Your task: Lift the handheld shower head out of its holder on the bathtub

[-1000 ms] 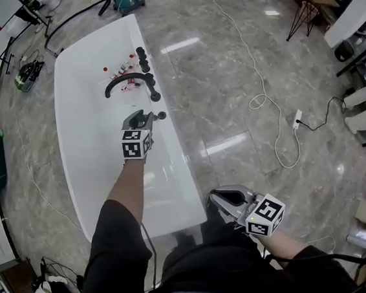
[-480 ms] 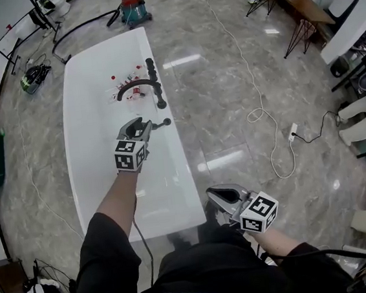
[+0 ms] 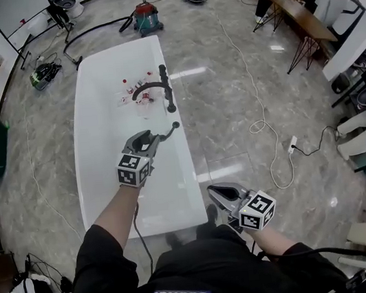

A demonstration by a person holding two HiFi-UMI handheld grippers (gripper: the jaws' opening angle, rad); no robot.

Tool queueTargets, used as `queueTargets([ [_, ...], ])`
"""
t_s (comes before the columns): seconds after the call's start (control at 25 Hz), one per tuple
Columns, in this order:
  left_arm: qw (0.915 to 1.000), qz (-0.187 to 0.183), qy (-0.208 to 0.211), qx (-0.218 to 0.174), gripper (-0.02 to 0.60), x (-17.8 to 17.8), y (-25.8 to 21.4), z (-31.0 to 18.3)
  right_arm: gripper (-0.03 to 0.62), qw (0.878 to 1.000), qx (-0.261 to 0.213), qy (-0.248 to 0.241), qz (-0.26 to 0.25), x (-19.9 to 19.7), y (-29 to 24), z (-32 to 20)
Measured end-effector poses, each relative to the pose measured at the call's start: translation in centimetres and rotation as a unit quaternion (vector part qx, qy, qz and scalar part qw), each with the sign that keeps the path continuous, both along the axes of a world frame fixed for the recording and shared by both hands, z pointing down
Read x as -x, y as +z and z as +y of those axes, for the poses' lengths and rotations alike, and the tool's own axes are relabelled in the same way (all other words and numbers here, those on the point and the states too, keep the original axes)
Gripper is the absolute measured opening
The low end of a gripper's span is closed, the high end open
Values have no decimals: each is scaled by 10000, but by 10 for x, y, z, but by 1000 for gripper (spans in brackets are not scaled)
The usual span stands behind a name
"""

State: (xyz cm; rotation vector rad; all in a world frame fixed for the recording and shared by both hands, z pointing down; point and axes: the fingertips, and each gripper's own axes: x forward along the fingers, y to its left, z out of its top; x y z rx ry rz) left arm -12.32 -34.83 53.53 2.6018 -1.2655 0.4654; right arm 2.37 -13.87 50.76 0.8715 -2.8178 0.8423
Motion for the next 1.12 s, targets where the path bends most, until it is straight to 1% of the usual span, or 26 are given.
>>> queueTargets([
  [0.24,9994,209,244,-158,135,15,-28,49,5,9999,-112,81,0,18,-18,14],
  [0.48,9977,541,281,-311,135,33,-59,93,5,9998,-209,42,52,35,-34,30],
  [0.84,9940,903,307,-528,135,53,-110,161,5,9992,-385,-8,126,61,-54,49],
  [0.92,9937,924,334,-530,135,52,-114,173,5,9991,-412,-28,117,64,-55,52],
  [1.12,9943,835,416,-510,135,48,-117,205,5,9987,-510,-57,66,71,-62,62],
])
